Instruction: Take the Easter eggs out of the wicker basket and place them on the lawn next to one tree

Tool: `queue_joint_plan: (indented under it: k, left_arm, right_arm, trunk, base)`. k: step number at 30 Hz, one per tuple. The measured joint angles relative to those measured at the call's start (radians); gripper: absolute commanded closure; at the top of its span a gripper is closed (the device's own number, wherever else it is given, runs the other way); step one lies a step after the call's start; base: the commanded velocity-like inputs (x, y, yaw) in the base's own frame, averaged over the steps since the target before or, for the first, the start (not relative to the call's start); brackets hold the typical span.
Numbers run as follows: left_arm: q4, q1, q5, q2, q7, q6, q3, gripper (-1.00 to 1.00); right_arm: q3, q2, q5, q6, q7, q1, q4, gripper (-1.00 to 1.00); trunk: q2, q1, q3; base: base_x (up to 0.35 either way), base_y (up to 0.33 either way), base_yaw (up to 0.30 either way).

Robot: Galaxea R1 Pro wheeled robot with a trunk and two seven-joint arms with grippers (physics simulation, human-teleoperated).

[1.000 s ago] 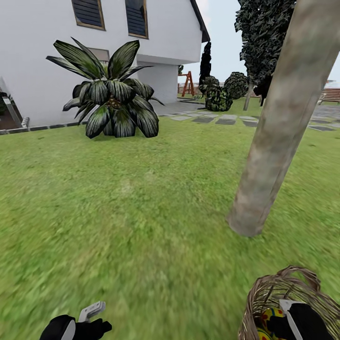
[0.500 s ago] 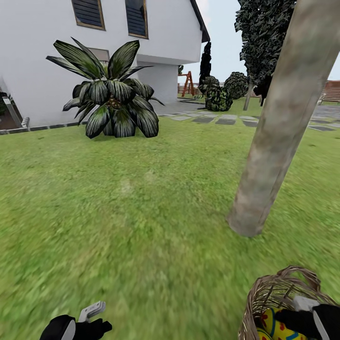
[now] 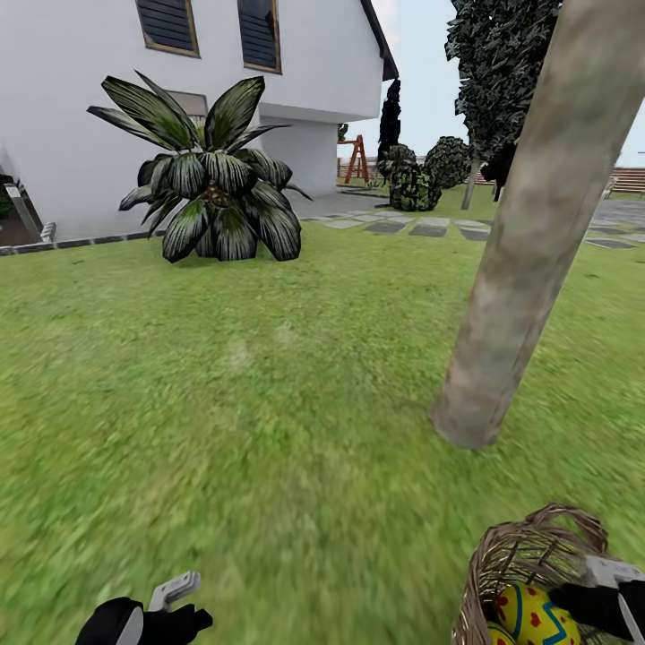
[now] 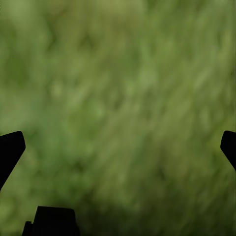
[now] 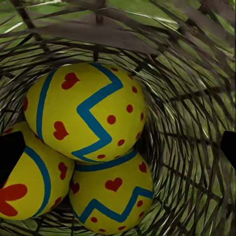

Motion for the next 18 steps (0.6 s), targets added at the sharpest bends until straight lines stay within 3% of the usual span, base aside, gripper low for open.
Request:
queue_joint_plan:
  k: [3, 9, 18]
  left_arm:
    - [0.0, 0.0, 0.0, 0.0, 0.0, -0.004, 0.0, -1.0]
    - [0.0, 0.0, -0.001, 0.0, 0.0, -0.016, 0.0, -1.0]
    - [0.0, 0.0, -0.001, 0.0, 0.0, -0.018, 0.0, -1.0]
  right_arm:
    - [-0.016, -0.002, 0.001, -0.021, 0.0, 0.0, 0.001, -1.0]
    - [-0.018, 0.008, 0.001, -0.139, 0.002, 0.0, 0.002, -1.0]
    - [-0.014, 0.011, 0.003, -0.161, 0.003, 0.0, 0.003, -1.0]
  trunk:
    - [0.0, 0.0, 0.0]
    - [0.0, 0.0, 0.0]
    - [0.0, 0.0, 0.0]
  base:
    - [0.0, 0.0, 0.0]
    - [0.0, 0.0, 0.0]
    - [0.0, 0.0, 0.0]
